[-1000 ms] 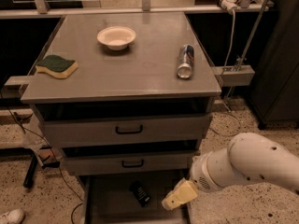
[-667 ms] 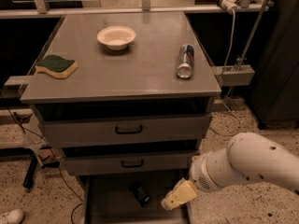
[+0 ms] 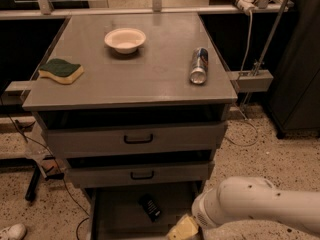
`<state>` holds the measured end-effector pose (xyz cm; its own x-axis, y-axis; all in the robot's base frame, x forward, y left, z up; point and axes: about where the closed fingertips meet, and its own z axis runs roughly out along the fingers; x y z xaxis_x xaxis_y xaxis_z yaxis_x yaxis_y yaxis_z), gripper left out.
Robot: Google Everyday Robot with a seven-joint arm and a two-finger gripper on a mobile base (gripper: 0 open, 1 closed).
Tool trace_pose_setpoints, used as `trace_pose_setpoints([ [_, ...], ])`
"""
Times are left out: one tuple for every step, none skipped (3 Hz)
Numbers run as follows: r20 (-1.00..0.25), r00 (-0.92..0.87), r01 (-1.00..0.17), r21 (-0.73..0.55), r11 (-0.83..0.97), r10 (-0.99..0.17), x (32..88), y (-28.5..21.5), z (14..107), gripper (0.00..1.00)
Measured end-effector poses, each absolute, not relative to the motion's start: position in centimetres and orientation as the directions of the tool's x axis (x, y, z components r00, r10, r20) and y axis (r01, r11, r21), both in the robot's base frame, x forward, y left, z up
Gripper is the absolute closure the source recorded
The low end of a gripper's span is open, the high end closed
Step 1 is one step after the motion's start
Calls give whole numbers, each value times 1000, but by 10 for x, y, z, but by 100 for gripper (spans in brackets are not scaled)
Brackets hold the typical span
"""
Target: Pick rxbar chocolate from bottom drawer and place on counter
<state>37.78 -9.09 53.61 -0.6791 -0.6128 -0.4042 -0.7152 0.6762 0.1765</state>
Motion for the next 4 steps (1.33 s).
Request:
trace_pose_setpoints([
  [-340, -743, -651, 168, 740, -576, 368, -107, 482, 0],
  [-376, -771, -600, 156, 785, -514, 389, -104, 485, 0],
  [-376, -770, -600, 156, 784, -515, 388, -104, 485, 0],
  [-388, -780, -591, 200, 781, -491, 390, -93, 460, 0],
])
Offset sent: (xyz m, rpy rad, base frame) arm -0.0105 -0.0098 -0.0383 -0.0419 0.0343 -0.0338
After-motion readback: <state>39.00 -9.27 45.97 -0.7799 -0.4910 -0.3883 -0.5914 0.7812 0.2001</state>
